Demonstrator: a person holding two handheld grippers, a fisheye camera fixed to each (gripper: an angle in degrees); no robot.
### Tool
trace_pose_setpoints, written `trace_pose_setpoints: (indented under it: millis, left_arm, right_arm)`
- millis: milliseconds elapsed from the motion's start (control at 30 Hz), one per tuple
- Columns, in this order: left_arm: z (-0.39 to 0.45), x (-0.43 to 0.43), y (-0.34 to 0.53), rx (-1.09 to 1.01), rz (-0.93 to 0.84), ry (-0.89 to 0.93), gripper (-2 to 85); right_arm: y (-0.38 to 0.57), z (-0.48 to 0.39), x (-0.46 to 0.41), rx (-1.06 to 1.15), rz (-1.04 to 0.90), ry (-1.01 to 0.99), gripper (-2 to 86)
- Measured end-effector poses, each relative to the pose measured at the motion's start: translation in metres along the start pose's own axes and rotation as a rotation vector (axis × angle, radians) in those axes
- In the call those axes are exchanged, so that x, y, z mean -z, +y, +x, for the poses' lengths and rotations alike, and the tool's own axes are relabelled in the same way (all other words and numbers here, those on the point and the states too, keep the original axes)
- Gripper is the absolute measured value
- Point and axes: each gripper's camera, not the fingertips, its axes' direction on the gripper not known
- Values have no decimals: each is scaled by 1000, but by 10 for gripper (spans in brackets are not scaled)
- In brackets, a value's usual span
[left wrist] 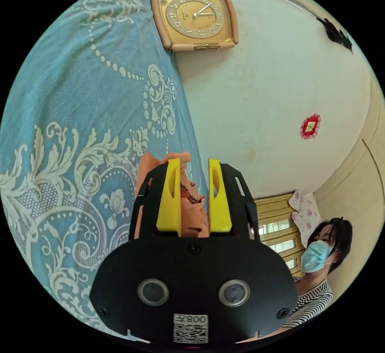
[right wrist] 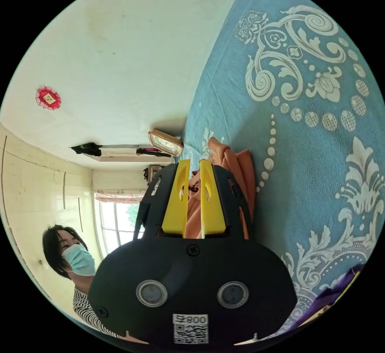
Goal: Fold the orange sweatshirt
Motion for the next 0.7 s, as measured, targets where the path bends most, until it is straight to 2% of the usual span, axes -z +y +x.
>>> trace_pose_setpoints:
  millis: [100,167,300,433,567,700]
  left_arm:
    - [27,-13,16,-114,-35,-46,103]
    - [52,-58,33,-223,-216,-178,110]
    - [74,-130,56,-371,-379,-392,127]
    - [80,-205,81,-543,-500,-696,133]
    - [80,-245,107,-686,-500,-913,102]
    - [83,-257,111,-698,-510,-929,78]
  right_arm:
    - [12,-48,-5,100,-32,72,60]
    - [23,-81,-27,183,-98,198,66]
    - [45,-147,-96,368,-237,526,76]
    - [64,-181,-166,505,-346,895,78]
    - [81,-195,-203,593,-395,1051,79]
    - [90,-219,-212,650,-392,1102,75]
